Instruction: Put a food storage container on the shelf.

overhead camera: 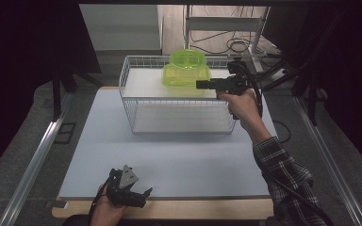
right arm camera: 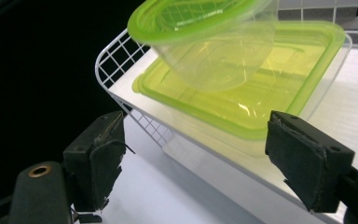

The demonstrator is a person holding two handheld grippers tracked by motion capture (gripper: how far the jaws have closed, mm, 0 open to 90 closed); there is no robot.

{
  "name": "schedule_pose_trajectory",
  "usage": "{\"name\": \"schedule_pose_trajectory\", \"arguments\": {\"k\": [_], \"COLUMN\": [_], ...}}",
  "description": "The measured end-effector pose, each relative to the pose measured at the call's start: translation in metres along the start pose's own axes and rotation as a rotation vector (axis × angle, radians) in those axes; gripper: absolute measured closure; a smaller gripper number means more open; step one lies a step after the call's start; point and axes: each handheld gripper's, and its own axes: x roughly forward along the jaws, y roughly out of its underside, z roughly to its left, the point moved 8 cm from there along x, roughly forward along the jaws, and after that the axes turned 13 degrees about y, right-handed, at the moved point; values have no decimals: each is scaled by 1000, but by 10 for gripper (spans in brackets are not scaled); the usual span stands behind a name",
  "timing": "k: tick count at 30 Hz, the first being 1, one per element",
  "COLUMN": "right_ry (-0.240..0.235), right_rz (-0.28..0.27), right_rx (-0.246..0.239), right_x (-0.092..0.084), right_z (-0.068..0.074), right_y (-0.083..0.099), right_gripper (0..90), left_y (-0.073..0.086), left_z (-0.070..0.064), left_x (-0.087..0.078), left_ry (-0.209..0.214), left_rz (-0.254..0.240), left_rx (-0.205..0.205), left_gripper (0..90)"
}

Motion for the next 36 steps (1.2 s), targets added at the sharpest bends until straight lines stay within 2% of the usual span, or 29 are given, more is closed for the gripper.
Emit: {"name": "schedule_pose_trajectory", "arguments": {"k": [12, 19, 23, 30, 36], "right_ry": [-13, -4, -11, 9, 32], "right_rz": [18, 41, 45, 49, 67], "right_rx": [-19, -46, -46, -71, -89], "right_x": [-2, -3, -4, -5, -3], "right_z": [-3, -6, -7, -11, -14], "right_y": [21, 39, 48, 61, 80], "right_gripper": [169, 111, 91, 80, 68], "left_y": [0, 0, 1, 1, 1], "left_z": [0, 0, 0, 0, 0], "left_x": [0, 1, 0, 1, 1], "left_ry": [0, 1, 1, 1, 4], "left_rz": [-2, 1, 7, 7, 7], "left_rx": [-2, -2, 1, 0, -3], "left_gripper": [8, 8, 8, 8, 8]}}
